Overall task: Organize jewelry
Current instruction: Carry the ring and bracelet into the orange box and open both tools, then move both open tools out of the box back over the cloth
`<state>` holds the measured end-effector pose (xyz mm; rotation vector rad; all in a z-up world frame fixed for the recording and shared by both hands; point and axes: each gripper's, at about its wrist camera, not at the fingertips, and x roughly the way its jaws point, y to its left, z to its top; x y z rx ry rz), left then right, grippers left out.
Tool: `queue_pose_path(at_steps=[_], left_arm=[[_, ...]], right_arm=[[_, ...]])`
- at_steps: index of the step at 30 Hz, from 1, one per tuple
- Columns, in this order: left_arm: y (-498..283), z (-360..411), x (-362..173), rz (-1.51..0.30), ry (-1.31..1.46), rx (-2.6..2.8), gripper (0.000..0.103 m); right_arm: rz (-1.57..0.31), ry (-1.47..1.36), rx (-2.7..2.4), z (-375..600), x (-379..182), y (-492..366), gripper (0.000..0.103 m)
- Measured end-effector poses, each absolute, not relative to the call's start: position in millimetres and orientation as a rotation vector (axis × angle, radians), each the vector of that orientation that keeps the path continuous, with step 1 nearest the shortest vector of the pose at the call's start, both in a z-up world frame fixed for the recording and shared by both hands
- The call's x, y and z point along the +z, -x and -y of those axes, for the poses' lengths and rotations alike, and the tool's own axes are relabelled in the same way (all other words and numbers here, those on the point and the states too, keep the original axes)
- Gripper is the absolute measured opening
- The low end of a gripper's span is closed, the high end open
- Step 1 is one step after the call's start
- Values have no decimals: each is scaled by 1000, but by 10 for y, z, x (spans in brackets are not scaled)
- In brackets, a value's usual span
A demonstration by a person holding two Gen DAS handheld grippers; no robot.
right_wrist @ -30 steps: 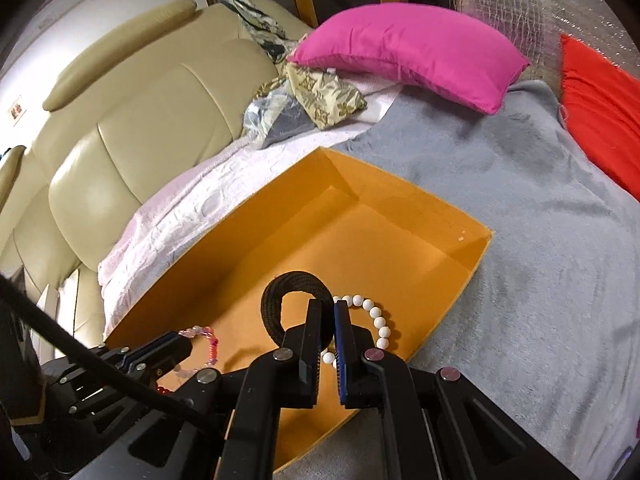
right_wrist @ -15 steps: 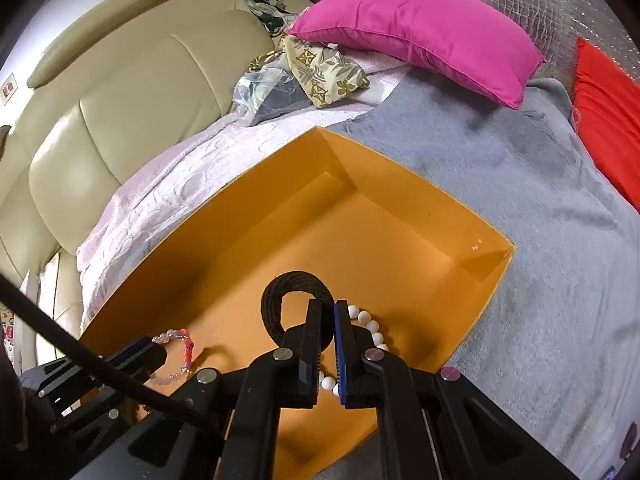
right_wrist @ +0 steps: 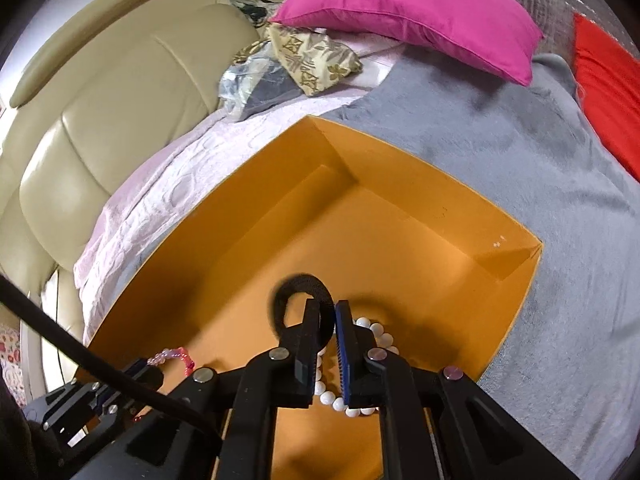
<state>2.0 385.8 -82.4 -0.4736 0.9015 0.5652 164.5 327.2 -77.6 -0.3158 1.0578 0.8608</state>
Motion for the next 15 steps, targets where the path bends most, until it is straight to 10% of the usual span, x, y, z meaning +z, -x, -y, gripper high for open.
queue_pose_path(at_steps=[4,8,15], left_arm=[[0,-3868,-816,-907,475,572,9],[48,-3831,-757,-893,465,580,61],[160,-3718,-592,-864,423,598,62]], right_arm=[[-1046,280,862,-3221,-728,-1657,53],[-1015,236,870,-3102,-572,-1628,54],[-928,151,901,-2563,-240,-1486,71]])
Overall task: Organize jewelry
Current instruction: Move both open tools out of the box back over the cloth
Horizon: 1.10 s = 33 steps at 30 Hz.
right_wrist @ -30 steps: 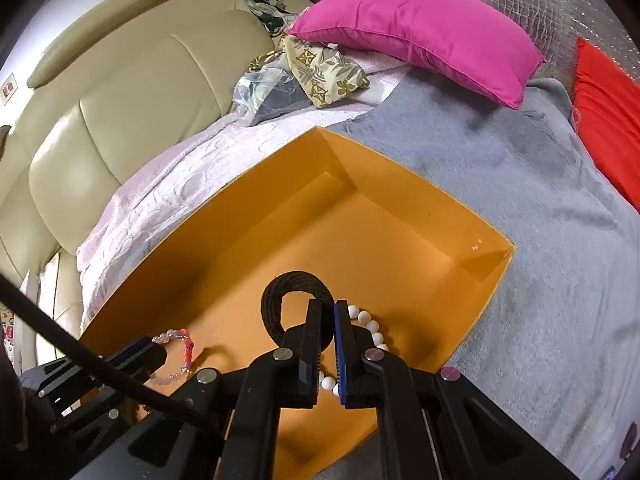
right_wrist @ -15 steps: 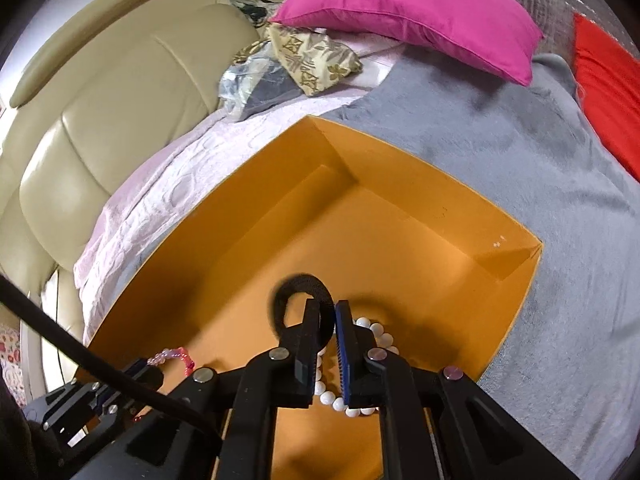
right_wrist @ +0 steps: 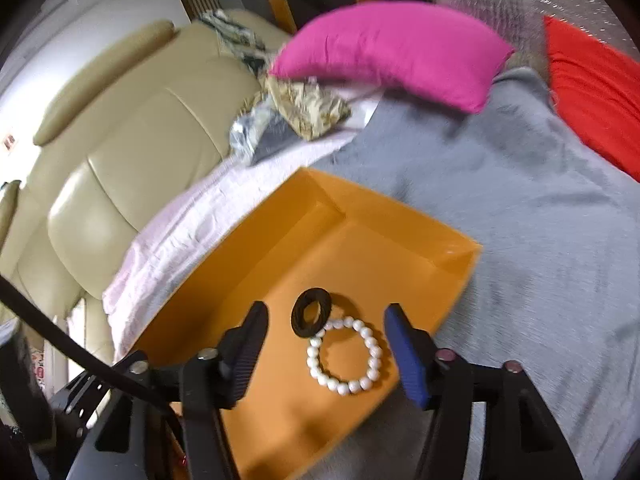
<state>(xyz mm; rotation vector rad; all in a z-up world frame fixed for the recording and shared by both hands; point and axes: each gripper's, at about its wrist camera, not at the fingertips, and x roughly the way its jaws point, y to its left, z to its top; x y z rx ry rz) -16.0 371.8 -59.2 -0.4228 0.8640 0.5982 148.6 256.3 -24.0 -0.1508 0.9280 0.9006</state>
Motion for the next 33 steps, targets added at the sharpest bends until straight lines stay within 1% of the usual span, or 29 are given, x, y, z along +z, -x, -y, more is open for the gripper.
queue_pose_path(at_steps=[2,4,6,8,14,24,33], left_arm=[[187,-3665,-550,-857,412,601,64],[215,-3610,-506,-851,410,599,65],[242,-3540,-456,-836,413,605,68],[260,-3455,-407,-827,413,598,70],[255,-3132,-278,-813,387,571,71],[198,-2419,-193,-801,322,460,72],[103,-1985,-162,-797,268,380,72]], right_arm=[[-908,135,902,-2376,-180,-1451,75],[-891,126,894,-2155,-136,-1406,76],[-883,129,882,-1942,-116,-1375,80],[-869,117,866,-1687,-110,-1343,85],[-852,135,795,-1147,-222,-1307,91],[-883,60,674,-184,-537,-1156,92],[-854,20,568,491,-581,-959,92]])
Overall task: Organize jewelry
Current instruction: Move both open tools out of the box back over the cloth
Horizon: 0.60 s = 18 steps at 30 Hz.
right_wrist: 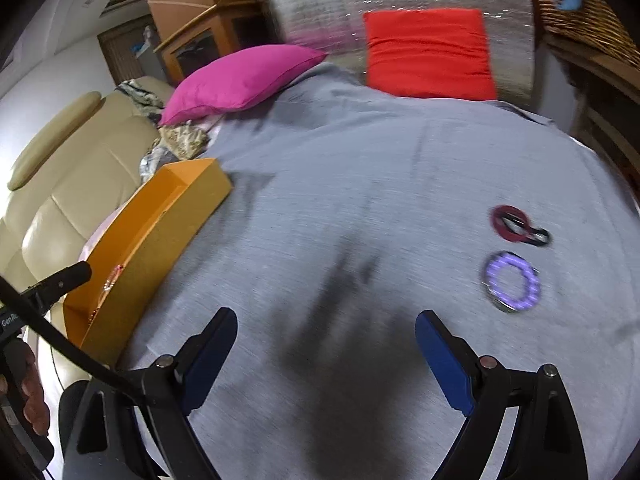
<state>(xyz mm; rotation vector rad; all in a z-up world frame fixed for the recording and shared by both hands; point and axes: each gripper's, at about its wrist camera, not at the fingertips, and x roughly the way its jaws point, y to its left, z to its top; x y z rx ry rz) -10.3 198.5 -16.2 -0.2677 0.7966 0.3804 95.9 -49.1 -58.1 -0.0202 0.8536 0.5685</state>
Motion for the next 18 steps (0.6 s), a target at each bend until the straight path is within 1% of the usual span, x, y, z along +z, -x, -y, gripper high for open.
queue_pose_path(at_steps=[10,18], left_arm=[[-41,-1593,-345,-843,228,302,72],[-142,-1359,-519,-888,197,261,72]], right_arm=[[-859,0,409,1218,-707,-869,93],[-898,-101,272,1870,-869,-1076,92]])
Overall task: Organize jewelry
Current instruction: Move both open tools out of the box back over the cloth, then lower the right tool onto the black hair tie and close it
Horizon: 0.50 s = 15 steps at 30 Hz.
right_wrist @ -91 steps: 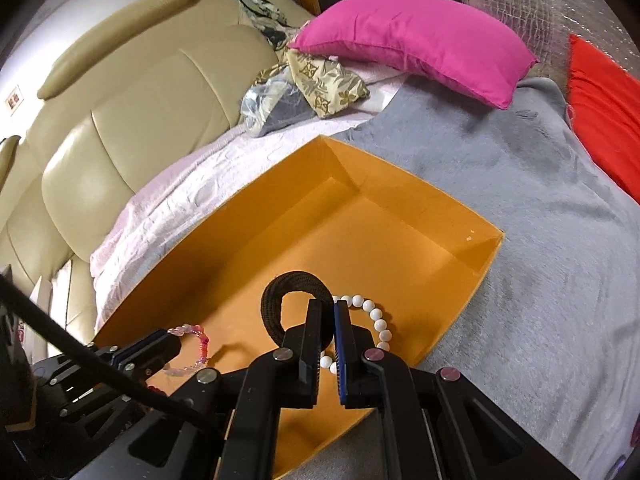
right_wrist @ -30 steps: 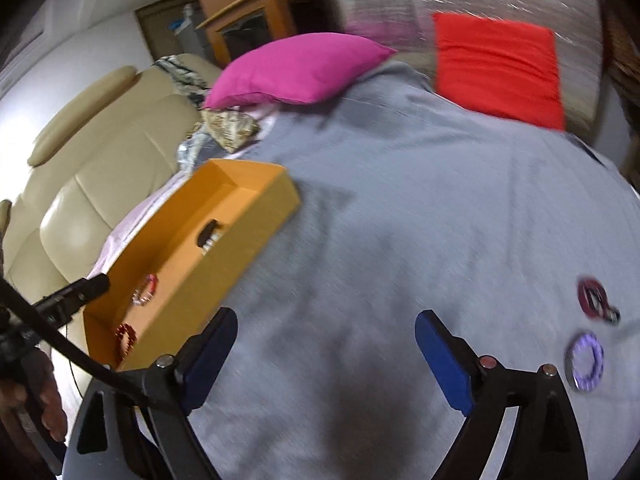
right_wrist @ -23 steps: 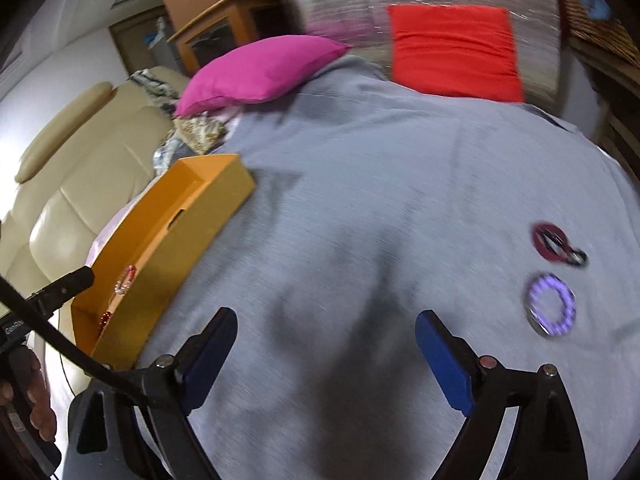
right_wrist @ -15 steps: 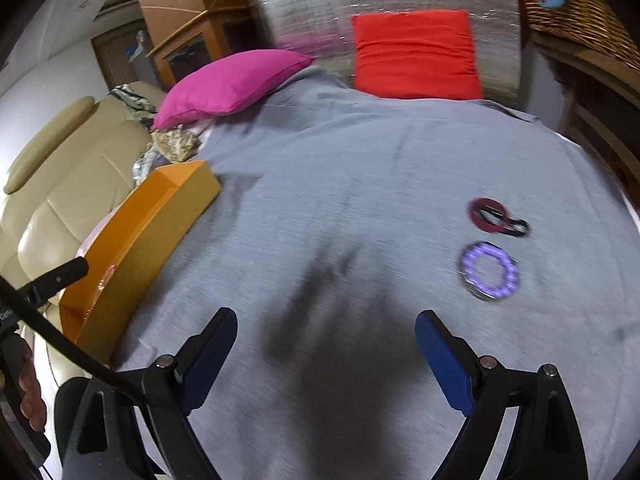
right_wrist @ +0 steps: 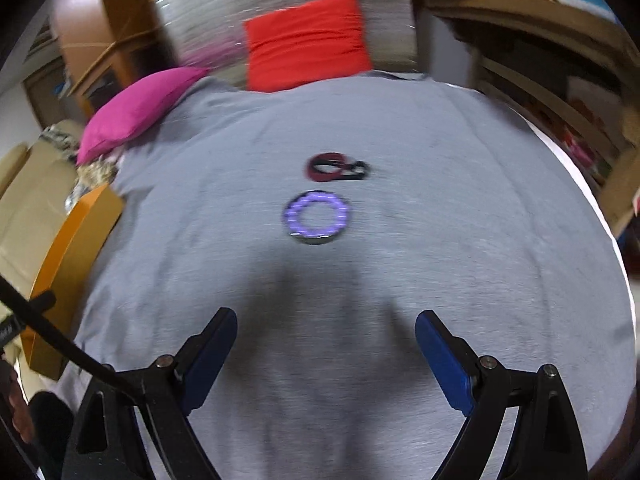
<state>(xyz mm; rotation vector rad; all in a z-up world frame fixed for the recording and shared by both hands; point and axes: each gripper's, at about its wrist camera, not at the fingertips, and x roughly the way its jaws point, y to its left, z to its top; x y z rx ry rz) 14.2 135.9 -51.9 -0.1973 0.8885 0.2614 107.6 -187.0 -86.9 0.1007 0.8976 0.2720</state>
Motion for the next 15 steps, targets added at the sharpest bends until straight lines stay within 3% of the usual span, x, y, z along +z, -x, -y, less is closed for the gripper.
queue_pose_path(at_steps=[7,15], left_arm=[[-157,-1360,-596,-908,206,266,72],[-189,-1299,-644,-916,199,250,72]], right_arm=[[-929,-153,263,1921,-937,-1377,92],[-950,-128,240,1814,-949,-1774,82]])
